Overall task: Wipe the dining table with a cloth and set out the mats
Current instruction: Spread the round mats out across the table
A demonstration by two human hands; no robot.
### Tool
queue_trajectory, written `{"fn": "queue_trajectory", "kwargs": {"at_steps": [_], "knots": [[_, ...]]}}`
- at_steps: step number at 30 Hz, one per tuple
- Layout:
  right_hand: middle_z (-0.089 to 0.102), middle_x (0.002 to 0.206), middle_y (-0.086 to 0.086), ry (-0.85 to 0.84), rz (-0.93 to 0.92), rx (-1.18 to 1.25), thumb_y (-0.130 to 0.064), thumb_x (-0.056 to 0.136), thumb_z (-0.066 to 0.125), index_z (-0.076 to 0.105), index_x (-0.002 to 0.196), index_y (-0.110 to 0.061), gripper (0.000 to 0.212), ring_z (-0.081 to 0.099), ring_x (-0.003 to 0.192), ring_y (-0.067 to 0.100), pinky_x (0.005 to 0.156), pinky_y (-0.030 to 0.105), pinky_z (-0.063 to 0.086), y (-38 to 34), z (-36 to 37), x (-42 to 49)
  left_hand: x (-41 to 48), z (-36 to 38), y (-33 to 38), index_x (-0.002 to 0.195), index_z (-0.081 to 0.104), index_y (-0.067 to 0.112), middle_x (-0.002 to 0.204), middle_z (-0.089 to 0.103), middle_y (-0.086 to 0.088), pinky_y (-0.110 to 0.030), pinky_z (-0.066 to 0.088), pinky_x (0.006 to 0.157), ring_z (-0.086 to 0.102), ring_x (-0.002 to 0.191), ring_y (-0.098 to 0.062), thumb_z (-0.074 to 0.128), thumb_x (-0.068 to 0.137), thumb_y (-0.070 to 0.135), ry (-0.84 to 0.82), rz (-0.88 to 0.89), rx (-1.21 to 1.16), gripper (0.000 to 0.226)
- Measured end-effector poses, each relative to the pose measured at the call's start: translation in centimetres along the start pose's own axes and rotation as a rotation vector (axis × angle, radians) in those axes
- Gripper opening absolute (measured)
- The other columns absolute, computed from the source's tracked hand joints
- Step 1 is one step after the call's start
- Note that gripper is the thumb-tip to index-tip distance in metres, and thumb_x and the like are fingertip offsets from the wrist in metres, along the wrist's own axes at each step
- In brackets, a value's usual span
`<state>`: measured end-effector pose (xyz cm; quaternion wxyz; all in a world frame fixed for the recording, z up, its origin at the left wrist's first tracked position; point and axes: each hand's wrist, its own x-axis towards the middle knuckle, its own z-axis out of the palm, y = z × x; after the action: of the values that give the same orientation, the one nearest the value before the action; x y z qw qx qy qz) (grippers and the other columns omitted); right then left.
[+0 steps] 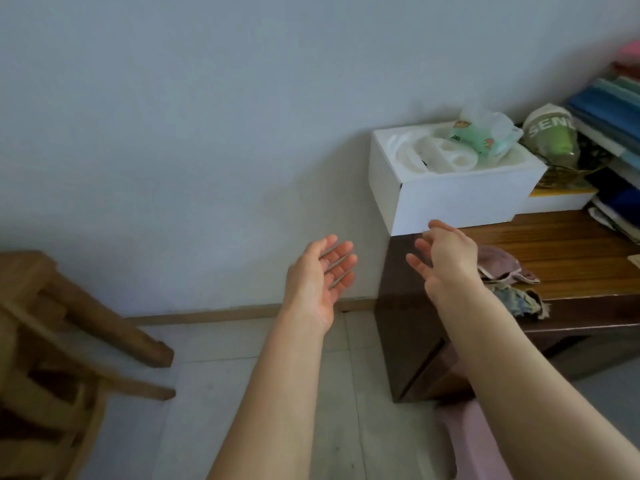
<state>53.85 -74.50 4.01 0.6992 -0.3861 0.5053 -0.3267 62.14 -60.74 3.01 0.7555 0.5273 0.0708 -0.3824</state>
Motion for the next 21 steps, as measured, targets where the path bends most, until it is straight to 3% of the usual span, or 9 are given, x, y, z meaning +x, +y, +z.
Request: {"fn": "queue_trajectory", "kwargs": {"at_steps": [5,11,16,21], "knots": [[0.062,0.106,0.004,-0.176,-0.007,-0.036,-0.008,0.097,0.044,0.062,0.100,-0.019,0.021,0.064,0.098,0.017,0.069,0.031,0.055,2.7,3.9,-7.3,-5.0,-6.9,2.8,0.096,0.065,0.019,0.081,0.075,0.003,-0.029,0.052,0.069,0.070,0.074,-0.013,0.054,0.095,0.025,0.064,0.093,-0.043,0.012],[0.067,0.104,0.006,-0.424,0.008,-0.076,-0.006,0.096,0.045,0.064,0.101,-0.015,0.021,0.066,0.093,0.019,0.074,0.033,0.056,7.2,8.7,-19.0,-13.2,-17.0,6.0,0.098,0.066,0.019,0.082,0.076,0.003,-0.029,0.052,0.069,0.072,0.073,-0.013,0.055,0.095,0.026,0.168,0.239,-0.083,0.014],[0.070,0.097,0.003,-0.653,0.043,-0.114,-0.007,0.095,0.045,0.065,0.098,-0.015,0.022,0.069,0.086,0.018,0.065,0.031,0.054,11.8,12.7,-29.2,-21.0,-26.2,8.2,0.099,0.067,0.018,0.086,0.077,0.001,-0.031,0.055,0.075,0.073,0.074,-0.013,0.055,0.096,0.028,0.298,0.348,-0.126,0.016],[0.071,0.094,0.003,-0.865,0.093,-0.145,-0.008,0.094,0.047,0.066,0.097,-0.015,0.020,0.070,0.085,0.019,0.065,0.030,0.054,17.0,16.2,-39.8,-29.3,-36.0,9.7,0.101,0.068,0.020,0.088,0.077,0.002,-0.034,0.055,0.081,0.073,0.083,-0.015,0.055,0.096,0.032,0.462,0.449,-0.133,0.018]]}}
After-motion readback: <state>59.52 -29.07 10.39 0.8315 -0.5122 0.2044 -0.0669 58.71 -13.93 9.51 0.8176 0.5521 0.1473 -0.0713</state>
